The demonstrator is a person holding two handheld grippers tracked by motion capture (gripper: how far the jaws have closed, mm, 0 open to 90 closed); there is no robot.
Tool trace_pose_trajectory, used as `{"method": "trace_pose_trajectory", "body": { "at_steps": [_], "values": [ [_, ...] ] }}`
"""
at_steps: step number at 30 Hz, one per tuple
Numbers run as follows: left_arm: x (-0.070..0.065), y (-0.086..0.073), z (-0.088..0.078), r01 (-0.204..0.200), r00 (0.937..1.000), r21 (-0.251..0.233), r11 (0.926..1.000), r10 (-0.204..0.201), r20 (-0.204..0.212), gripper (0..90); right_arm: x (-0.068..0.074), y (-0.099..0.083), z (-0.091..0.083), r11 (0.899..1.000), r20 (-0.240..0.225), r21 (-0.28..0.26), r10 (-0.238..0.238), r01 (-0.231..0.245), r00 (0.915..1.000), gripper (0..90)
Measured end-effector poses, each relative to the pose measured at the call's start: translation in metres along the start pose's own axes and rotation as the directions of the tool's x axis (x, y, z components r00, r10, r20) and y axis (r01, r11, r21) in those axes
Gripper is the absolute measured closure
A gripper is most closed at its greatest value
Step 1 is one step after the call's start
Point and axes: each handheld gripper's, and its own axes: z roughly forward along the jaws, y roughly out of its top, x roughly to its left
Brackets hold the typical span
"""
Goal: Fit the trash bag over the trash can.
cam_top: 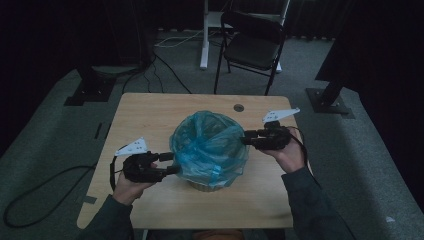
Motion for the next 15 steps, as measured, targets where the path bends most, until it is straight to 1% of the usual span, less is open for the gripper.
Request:
{"method": "trace_pose_trajectory", "body": {
  "at_steps": [2,3,4,5,6,7,10,11,12,13,15],
  "values": [
    [0.000,-0.003,0.005,-0.004,1.0000,0.017,0.9998,0.004,-0.007,47.6,-0.001,-0.001,0.000,1.000,-0.005,-0.004,0.007,-0.007,1.0000,62.6],
    [0.000,-0.004,0.007,-0.007,1.0000,0.019,0.9998,0.007,-0.006,47.6,-0.001,-0.001,0.000,1.000,-0.005,-0.004,0.007,-0.007,1.0000,62.6],
    [0.000,-0.003,0.007,-0.012,0.9999,0.012,0.9999,0.012,-0.002,54.2,0.000,-0.001,-0.001,1.000,0.000,-0.005,0.008,-0.008,1.0000,62.4],
    [-0.001,-0.002,0.007,-0.020,0.9998,0.015,0.9997,0.020,-0.009,58.1,-0.001,-0.001,-0.001,1.000,0.001,-0.006,0.009,-0.009,1.0000,62.4],
    [-0.001,-0.002,0.007,-0.020,0.9998,0.015,0.9997,0.020,-0.009,64.4,-0.001,-0.001,-0.001,1.000,0.001,-0.006,0.009,-0.009,1.0000,62.4],
    [-0.002,-0.001,0.007,-0.036,0.9985,0.034,0.9988,0.037,-0.039,70.2,-0.002,-0.002,-0.002,1.000,-0.002,-0.008,0.013,-0.013,0.9999,62.4],
    [-0.002,-0.003,0.008,-0.037,0.9987,0.044,0.9983,0.038,-0.032,83.2,-0.001,-0.002,-0.002,1.000,-0.002,-0.010,0.013,-0.013,0.9999,62.4],
    [-0.002,-0.003,0.008,-0.037,0.9987,0.044,0.9983,0.038,-0.032,83.2,-0.001,-0.002,-0.002,1.000,-0.003,-0.011,0.014,-0.014,0.9999,62.4],
    [0.000,-0.006,0.009,-0.039,0.9984,0.067,0.9970,0.042,-0.037,83.2,-0.001,-0.002,-0.002,1.000,-0.003,-0.011,0.014,-0.014,0.9999,62.4],
    [0.001,-0.009,0.009,-0.038,0.9984,0.072,0.9967,0.041,-0.039,86.2,-0.002,-0.003,-0.002,1.000,-0.004,-0.014,0.015,-0.015,0.9999,62.5],
    [0.003,-0.014,0.010,-0.037,0.9975,0.097,0.9946,0.043,-0.056,86.9,-0.002,-0.003,-0.002,1.000,-0.005,-0.013,0.015,-0.015,0.9999,62.5]
  ]
}}
